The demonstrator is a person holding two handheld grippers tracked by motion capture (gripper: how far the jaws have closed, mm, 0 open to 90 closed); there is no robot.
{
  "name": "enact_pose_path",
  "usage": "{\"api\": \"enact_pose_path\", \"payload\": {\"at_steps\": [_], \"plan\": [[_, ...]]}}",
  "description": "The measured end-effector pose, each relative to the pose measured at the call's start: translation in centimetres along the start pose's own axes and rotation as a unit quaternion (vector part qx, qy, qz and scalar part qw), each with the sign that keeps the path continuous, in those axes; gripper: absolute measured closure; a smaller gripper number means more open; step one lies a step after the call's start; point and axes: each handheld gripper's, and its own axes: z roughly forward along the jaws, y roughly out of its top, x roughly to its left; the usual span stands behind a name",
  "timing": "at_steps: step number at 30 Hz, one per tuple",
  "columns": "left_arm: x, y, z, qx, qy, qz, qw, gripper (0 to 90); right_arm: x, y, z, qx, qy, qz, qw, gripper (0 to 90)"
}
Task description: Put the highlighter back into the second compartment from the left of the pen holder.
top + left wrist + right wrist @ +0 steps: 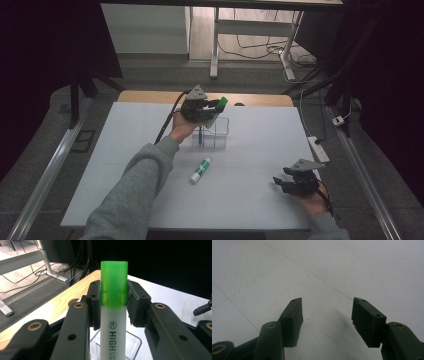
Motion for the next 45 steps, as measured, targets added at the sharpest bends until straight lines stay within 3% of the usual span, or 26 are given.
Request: {"api": "enact_pose_path", "payload": {"at_steps": [6, 10, 15, 27, 39, 45], "plan": [[0.3, -0.4, 0.4, 0.01, 0.003, -0.004, 0.9999, 64.6, -0.1, -0.1, 0.0, -0.001, 0.0, 0.003, 1.0, 42.1], [0.4, -0.4, 0.1, 0.014, 0.007, -0.008, 0.9999, 54.4, 0.0, -0.1, 0.0, 0.001, 0.0, 0.002, 1.0, 42.0], [0.6, -0.5, -0.7, 0.028, 0.001, -0.022, 0.9994, 48.7, 0.0, -0.1, 0.0, 0.001, 0.0, 0.004, 1.0, 42.0], [0.2, -2.0, -2.9, 0.051, -0.01, -0.019, 0.9985, 47.7, 0.1, -0.1, 0.0, 0.0, 0.0, 0.001, 1.0, 42.0], [-0.8, -2.8, -4.8, 0.079, 0.006, -0.009, 0.9968, 47.0, 0.1, 0.0, -0.1, -0.002, 0.0, -0.001, 1.0, 42.0], [-1.6, -3.7, -6.3, 0.087, 0.011, -0.016, 0.996, 46.6, 0.2, 0.0, -0.1, -0.002, 0.002, 0.001, 1.0, 42.0]]}}
